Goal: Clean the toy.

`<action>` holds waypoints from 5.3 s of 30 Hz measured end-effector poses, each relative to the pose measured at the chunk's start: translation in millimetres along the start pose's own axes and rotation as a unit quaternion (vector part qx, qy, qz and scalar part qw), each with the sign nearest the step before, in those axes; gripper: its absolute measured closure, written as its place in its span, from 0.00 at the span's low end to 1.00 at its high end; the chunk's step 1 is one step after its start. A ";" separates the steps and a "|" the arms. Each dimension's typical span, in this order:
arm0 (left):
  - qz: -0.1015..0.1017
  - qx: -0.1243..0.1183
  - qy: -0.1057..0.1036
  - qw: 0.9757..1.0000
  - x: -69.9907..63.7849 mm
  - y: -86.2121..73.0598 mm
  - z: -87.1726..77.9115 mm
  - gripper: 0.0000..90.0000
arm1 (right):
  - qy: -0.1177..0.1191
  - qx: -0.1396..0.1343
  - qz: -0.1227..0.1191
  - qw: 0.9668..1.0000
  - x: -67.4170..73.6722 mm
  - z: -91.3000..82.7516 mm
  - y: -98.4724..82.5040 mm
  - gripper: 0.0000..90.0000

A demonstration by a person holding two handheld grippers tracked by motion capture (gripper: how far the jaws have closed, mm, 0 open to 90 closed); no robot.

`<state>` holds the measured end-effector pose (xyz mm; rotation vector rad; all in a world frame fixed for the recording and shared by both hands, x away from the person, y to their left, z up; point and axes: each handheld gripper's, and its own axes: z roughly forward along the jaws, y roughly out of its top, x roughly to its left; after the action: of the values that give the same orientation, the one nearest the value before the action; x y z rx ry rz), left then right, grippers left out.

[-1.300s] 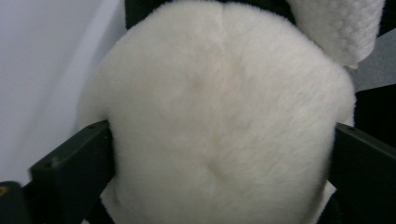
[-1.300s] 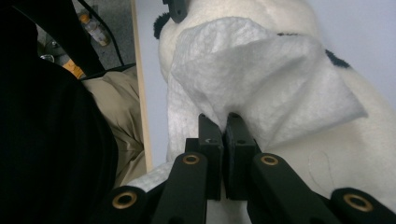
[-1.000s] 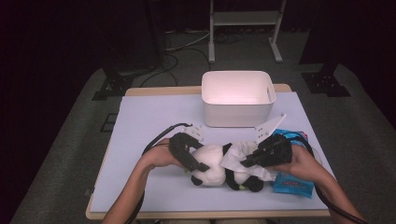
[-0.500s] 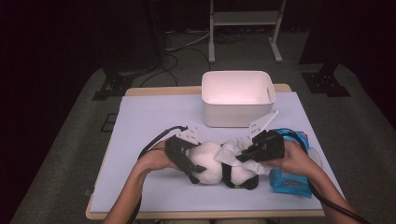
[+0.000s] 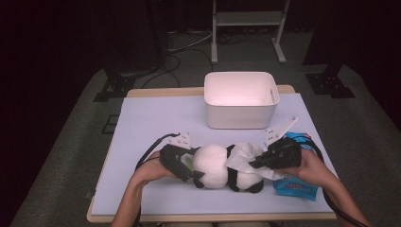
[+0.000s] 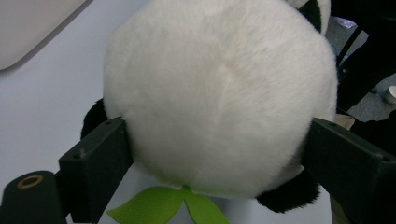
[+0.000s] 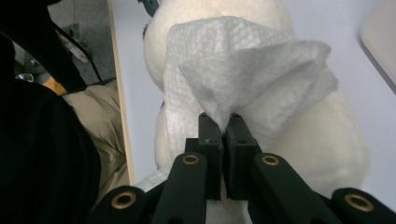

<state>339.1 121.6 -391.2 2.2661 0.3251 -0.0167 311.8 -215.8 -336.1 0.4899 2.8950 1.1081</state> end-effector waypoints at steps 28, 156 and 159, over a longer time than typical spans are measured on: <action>0.003 -0.014 0.011 1.000 -7.8 2.8 1.0 0.11 | 0.012 0.056 -0.072 0.996 12.1 54.5 68.3 0.96; -0.006 -0.006 0.016 1.000 -13.2 10.3 7.3 0.13 | -0.065 0.027 -0.013 0.997 -3.4 -15.1 -1.9 0.95; -0.005 -0.005 0.018 1.000 -13.5 10.6 7.4 0.13 | -0.067 0.025 -0.008 0.997 -10.7 -15.5 0.4 0.95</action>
<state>329.4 106.4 -386.6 2.2569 0.3537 0.0208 320.4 -228.7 -325.4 0.5197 2.8119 0.9621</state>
